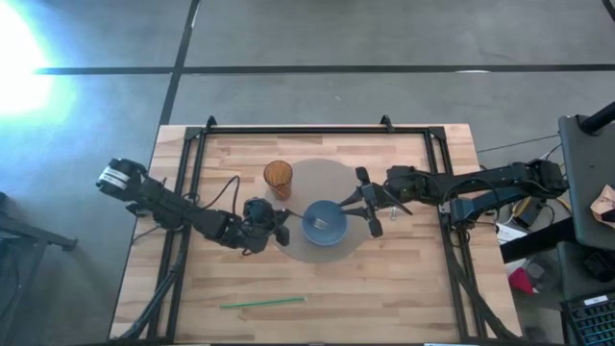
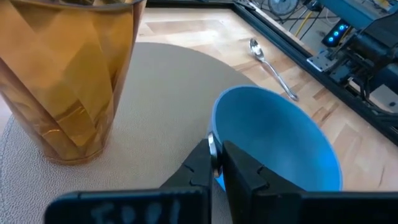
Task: Pick & Place Utensil
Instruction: Put the fork into the bowl, then put the straw into the cup
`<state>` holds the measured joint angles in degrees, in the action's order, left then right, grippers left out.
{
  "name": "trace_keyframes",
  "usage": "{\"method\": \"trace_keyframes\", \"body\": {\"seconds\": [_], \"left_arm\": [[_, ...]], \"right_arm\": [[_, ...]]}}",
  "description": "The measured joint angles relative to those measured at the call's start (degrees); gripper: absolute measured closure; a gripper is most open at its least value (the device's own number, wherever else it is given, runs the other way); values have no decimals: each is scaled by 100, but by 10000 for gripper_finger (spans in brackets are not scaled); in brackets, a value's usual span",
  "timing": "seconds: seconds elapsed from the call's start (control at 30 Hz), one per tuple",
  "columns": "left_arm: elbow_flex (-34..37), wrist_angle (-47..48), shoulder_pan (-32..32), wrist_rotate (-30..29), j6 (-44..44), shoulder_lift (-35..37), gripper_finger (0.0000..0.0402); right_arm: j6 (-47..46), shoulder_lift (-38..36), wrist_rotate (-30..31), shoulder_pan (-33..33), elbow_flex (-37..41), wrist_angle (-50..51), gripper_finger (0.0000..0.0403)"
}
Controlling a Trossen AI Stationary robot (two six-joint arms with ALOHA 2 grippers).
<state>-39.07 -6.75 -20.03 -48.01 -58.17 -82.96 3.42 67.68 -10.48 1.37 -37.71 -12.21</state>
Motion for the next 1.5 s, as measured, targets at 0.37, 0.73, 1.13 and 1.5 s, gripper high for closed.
{"method": "trace_keyframes", "body": {"seconds": [0.37,0.73,1.13,1.5], "left_arm": [[0,8,11,52,4,0,355],[-7,-22,11,14,103,0,324],[-11,-15,15,14,469,305,295],[-18,10,13,62,1068,729,295]], "right_arm": [[0,0,0,0,0,0,320],[5,0,0,0,0,0,310],[22,0,0,-2,2,0,330],[2,0,0,-1,2,2,315]]}}
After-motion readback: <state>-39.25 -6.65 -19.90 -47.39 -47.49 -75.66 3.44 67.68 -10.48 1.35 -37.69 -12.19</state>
